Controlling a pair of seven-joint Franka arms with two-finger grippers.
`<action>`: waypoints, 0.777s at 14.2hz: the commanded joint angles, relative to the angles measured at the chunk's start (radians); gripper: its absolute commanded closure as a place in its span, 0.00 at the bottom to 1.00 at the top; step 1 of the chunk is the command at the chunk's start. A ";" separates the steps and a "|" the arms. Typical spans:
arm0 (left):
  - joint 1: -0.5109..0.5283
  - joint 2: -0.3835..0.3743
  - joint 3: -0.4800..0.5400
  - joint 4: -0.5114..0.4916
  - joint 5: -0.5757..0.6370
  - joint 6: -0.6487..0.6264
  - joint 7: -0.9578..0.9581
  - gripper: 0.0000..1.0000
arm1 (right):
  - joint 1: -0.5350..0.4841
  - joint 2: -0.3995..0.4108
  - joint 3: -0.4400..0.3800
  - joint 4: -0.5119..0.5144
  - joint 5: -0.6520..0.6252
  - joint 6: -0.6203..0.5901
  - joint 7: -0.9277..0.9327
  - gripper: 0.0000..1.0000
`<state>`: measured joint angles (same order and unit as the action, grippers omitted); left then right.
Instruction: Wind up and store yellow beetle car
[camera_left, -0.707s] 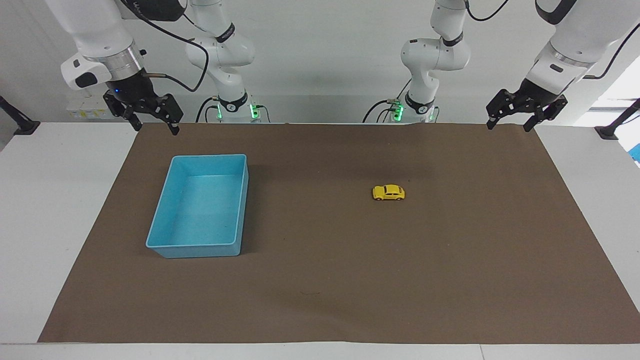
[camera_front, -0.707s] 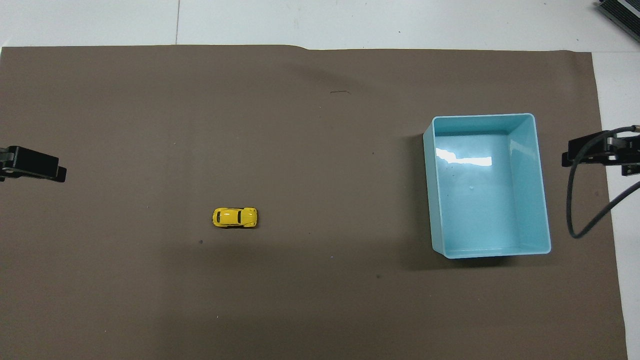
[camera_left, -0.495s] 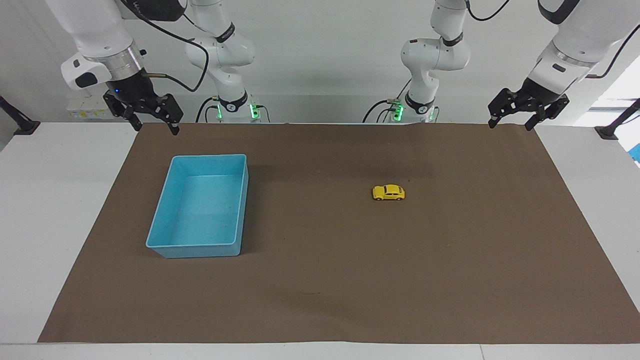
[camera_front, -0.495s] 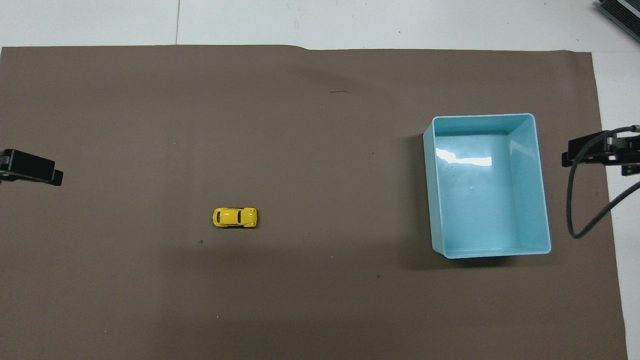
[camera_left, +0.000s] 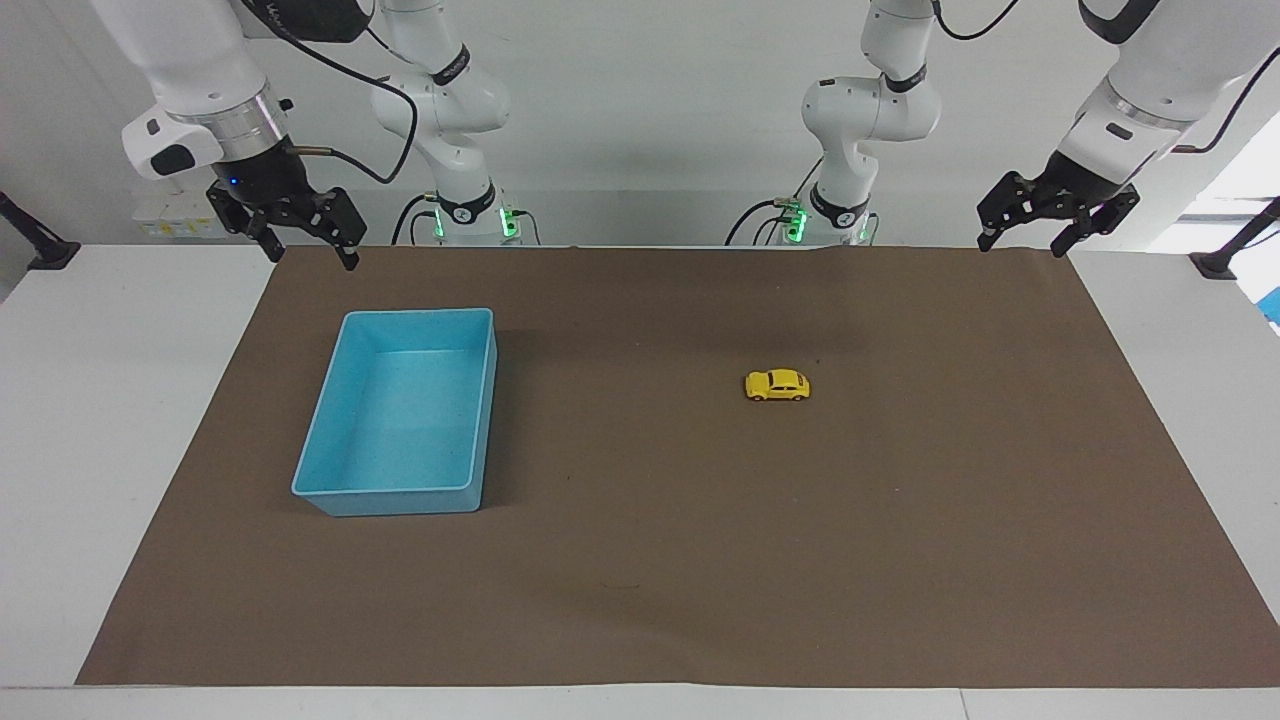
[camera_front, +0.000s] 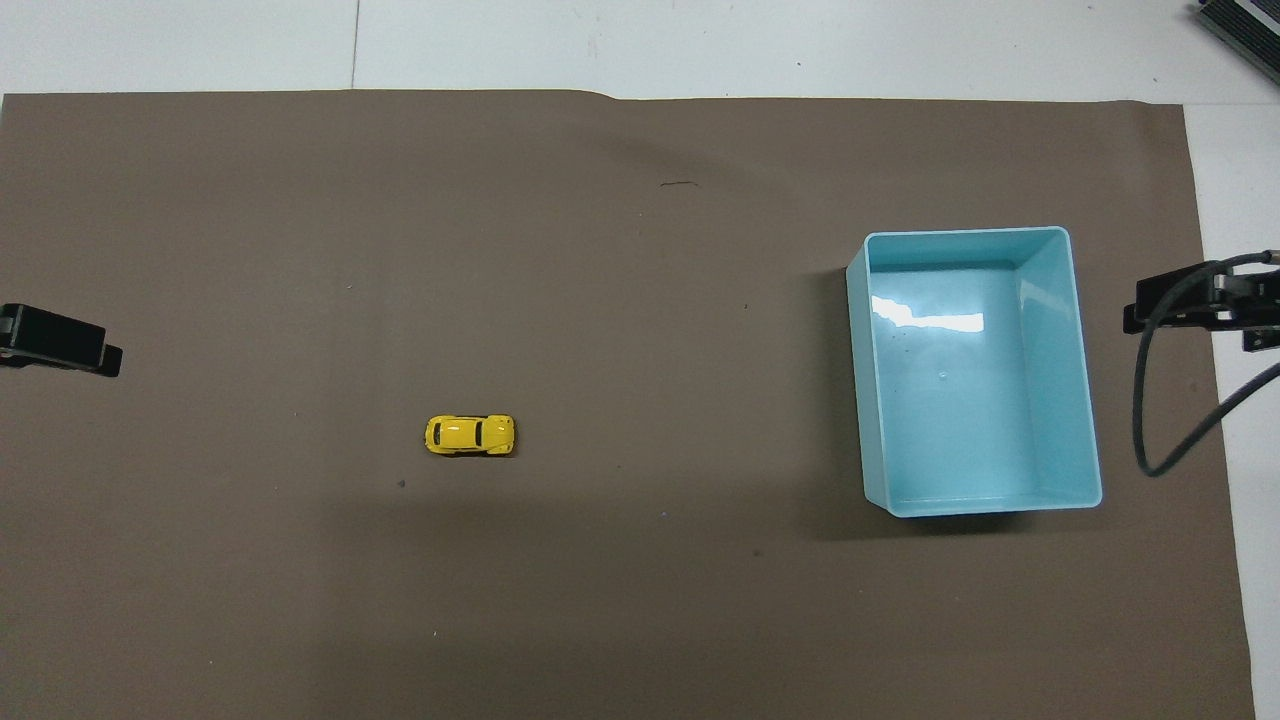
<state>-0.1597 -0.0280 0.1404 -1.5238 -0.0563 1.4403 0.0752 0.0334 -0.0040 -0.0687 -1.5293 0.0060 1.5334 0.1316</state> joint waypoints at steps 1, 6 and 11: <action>0.028 -0.021 -0.010 -0.016 0.007 -0.008 0.003 0.00 | -0.006 0.009 0.004 0.012 0.015 0.005 -0.010 0.00; 0.009 0.019 -0.031 0.001 0.015 -0.011 0.034 0.00 | -0.006 0.007 0.004 0.011 0.015 0.004 -0.009 0.00; -0.053 0.057 -0.044 0.001 0.013 -0.005 0.299 0.00 | -0.006 0.007 0.004 0.011 0.015 0.004 -0.009 0.00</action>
<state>-0.1826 0.0134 0.0852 -1.5262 -0.0563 1.4402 0.2793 0.0334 -0.0040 -0.0687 -1.5293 0.0061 1.5334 0.1316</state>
